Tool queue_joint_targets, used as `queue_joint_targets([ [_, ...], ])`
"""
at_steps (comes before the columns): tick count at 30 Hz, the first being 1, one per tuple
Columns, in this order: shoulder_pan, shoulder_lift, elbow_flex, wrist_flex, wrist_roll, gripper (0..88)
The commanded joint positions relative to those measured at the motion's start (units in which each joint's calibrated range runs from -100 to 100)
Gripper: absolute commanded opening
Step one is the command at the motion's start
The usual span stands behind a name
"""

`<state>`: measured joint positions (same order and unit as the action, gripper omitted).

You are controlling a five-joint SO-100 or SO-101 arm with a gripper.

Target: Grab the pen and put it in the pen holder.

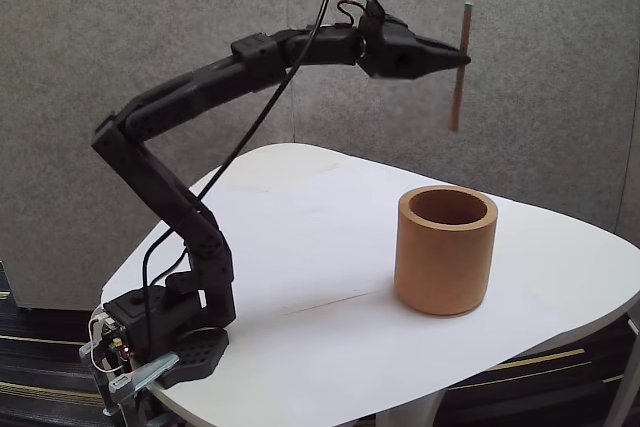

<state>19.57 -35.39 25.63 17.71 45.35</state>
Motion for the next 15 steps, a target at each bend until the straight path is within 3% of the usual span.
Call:
queue_joint_targets([
  [1,2.83,-3.04,3.79,-1.02,1.37,0.6],
  [8,3.63,-13.04,20.49,-1.78,1.48,0.6],
  [15,3.63,-17.11,33.66,-10.42,1.48,0.6],
])
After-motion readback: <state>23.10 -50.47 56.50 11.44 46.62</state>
